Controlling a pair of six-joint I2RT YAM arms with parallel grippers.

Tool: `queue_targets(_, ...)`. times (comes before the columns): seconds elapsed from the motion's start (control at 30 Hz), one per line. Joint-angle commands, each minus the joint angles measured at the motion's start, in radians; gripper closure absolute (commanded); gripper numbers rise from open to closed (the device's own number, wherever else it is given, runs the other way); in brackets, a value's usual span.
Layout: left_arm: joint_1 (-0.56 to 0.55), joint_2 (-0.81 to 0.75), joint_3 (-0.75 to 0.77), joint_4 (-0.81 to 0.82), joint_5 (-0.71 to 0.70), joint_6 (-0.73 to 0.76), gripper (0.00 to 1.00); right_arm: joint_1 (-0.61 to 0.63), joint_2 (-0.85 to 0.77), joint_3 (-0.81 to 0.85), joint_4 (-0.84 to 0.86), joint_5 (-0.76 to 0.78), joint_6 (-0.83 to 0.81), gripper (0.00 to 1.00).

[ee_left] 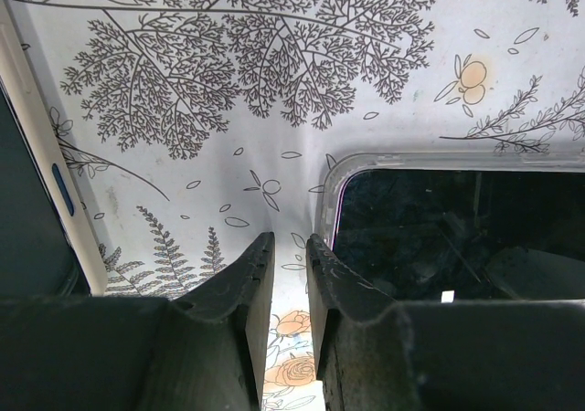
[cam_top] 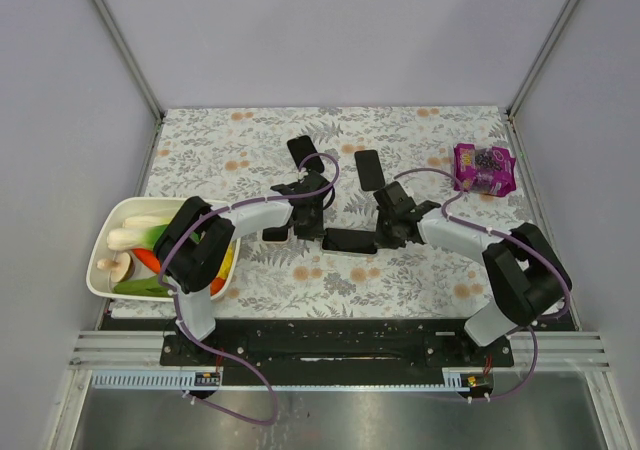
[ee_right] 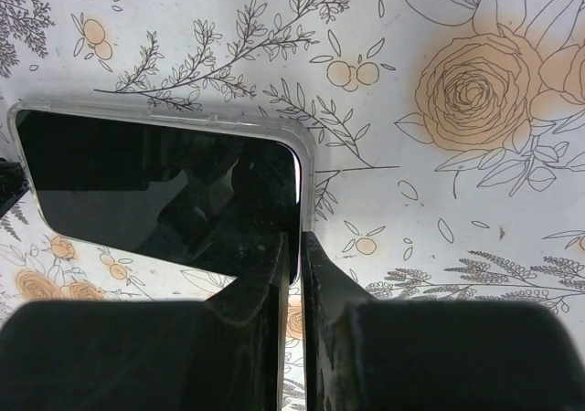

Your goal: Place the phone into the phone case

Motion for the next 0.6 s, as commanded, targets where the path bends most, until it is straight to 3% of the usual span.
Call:
queue_targets(0.0,-0.012,0.021,-0.024,0.073,0.046,-0.008,0.74,0.079,0.156,-0.036,0.049,-0.059,0.024,0.94)
queue_targets(0.57,-0.010,0.024,-0.035,0.088,0.057,-0.011,0.75,0.125,0.295,-0.063,0.069,0.005,0.047,0.98)
